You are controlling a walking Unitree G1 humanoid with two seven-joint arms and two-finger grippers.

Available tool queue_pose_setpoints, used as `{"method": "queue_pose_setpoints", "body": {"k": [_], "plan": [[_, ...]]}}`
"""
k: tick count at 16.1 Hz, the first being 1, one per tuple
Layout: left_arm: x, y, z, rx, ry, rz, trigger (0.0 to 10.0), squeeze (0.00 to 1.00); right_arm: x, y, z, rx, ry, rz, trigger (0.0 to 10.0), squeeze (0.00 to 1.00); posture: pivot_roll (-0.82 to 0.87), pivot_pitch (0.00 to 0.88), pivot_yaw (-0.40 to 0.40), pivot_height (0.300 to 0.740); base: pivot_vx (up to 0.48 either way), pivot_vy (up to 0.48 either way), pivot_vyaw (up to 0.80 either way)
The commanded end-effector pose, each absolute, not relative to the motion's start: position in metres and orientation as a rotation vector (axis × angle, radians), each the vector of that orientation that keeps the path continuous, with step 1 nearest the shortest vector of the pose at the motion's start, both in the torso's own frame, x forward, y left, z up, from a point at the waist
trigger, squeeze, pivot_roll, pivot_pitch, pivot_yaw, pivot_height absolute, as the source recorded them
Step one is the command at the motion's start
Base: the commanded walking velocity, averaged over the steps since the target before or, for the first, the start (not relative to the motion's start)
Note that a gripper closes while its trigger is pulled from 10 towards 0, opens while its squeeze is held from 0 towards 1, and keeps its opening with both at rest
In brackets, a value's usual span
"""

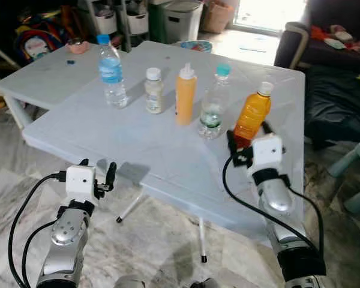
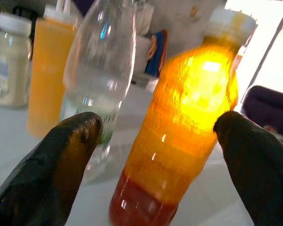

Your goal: Restocking fridge

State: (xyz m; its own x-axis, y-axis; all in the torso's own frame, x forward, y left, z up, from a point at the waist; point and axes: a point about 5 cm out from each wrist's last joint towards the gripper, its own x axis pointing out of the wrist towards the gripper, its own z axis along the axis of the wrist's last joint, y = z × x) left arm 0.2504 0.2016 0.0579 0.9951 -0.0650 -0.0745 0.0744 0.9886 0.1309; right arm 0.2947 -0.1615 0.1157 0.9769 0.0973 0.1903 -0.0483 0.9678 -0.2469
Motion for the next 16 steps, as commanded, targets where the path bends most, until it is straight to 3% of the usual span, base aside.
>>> {"method": "queue_pose_setpoints", "body": {"k": [1, 7, 12, 16], "plan": [[0.253, 0.202, 0.062, 0.151, 0.064, -0.088, 10.0, 0.00, 0.292, -0.165, 0.123, -0.253, -0.222, 0.038, 10.0, 0.00, 0.08, 0.000, -0.015, 0.740, 0.000, 0.000, 0.00], [0.261, 0.203, 0.064, 0.170, 0.058, -0.121, 10.0, 0.00, 0.282, -0.174, 0.157, -0.325, -0.364, -0.063, 10.0, 0.00, 0.05, 0.000, 0.031, 0.740, 0.000, 0.000, 0.00], [0.259, 0.197, 0.060, 0.168, 0.069, -0.140, 10.0, 0.00, 0.314, -0.190, 0.178, -0.197, -0.329, -0.108, 10.0, 0.00, 0.06, 0.000, 0.029, 0.740, 0.000, 0.000, 0.00], [0.257, 0.201, 0.058, 0.171, 0.076, -0.129, 10.0, 0.00, 0.331, -0.183, 0.180, -0.188, -0.300, -0.038, 10.0, 0.00, 0.08, 0.000, 0.019, 0.740, 0.000, 0.000, 0.00]]}}
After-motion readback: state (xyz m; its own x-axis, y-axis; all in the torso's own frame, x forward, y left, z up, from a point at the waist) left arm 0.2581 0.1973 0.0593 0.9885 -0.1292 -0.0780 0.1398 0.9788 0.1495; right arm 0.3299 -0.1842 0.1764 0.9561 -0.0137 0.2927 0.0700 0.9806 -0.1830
